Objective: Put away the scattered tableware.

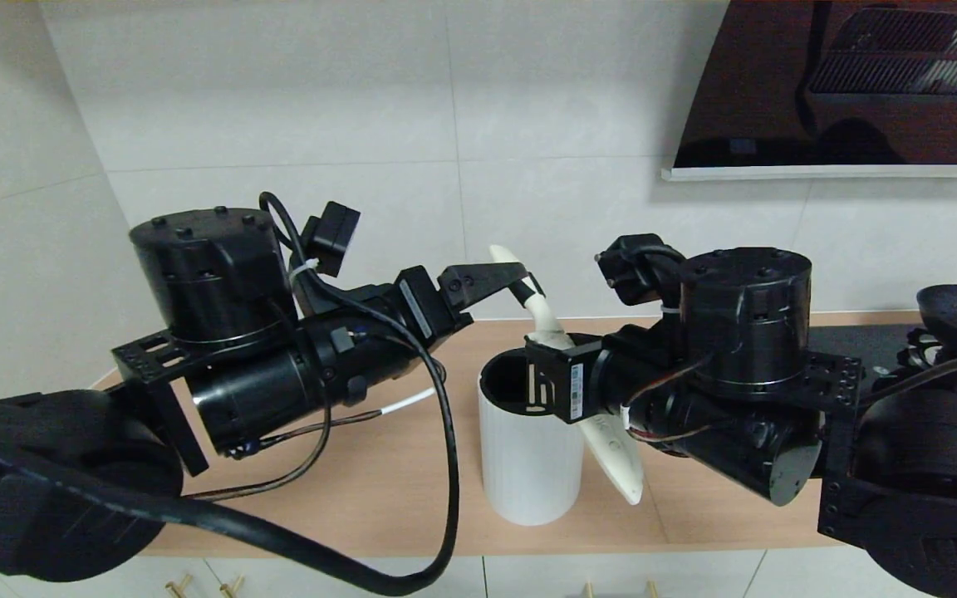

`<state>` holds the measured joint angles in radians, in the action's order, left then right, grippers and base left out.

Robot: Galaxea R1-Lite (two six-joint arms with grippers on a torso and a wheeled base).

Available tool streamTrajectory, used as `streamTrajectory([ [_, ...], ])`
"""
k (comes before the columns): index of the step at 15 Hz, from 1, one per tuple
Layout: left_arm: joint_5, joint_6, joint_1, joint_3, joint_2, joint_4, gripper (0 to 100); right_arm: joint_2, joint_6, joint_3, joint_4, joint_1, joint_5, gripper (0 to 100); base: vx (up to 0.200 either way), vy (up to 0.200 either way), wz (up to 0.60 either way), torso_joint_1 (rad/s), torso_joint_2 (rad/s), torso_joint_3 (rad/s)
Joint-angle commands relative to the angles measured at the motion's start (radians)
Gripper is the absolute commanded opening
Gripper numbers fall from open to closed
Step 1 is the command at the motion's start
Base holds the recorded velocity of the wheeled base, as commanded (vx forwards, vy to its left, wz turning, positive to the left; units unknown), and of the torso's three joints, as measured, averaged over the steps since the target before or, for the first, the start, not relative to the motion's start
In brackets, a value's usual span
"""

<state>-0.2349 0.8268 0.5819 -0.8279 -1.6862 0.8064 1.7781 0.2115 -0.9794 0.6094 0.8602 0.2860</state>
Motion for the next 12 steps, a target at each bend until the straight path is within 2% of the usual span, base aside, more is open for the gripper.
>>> streamTrajectory([
  [1,0.002,0.000,0.001,-0.004,-0.053,0.016,100,0.001,0.002,0.002,0.003,0.014,0.004,0,0.000,0.000,0.00,0.000,0.00,0.000],
  [6,0.028,0.002,0.003,-0.030,-0.102,0.074,100,0.001,0.017,0.010,0.015,0.063,0.007,0,0.000,0.000,0.00,0.000,0.00,0.000],
  [8,0.052,0.002,0.003,-0.045,-0.110,0.076,100,0.000,0.017,0.018,0.017,0.069,0.007,0,0.000,0.000,0.00,0.000,0.00,0.000],
  [12,0.054,0.002,0.003,-0.046,-0.107,0.077,100,0.000,0.017,0.025,0.017,0.077,0.007,0,0.000,0.000,0.00,0.000,0.00,0.000],
])
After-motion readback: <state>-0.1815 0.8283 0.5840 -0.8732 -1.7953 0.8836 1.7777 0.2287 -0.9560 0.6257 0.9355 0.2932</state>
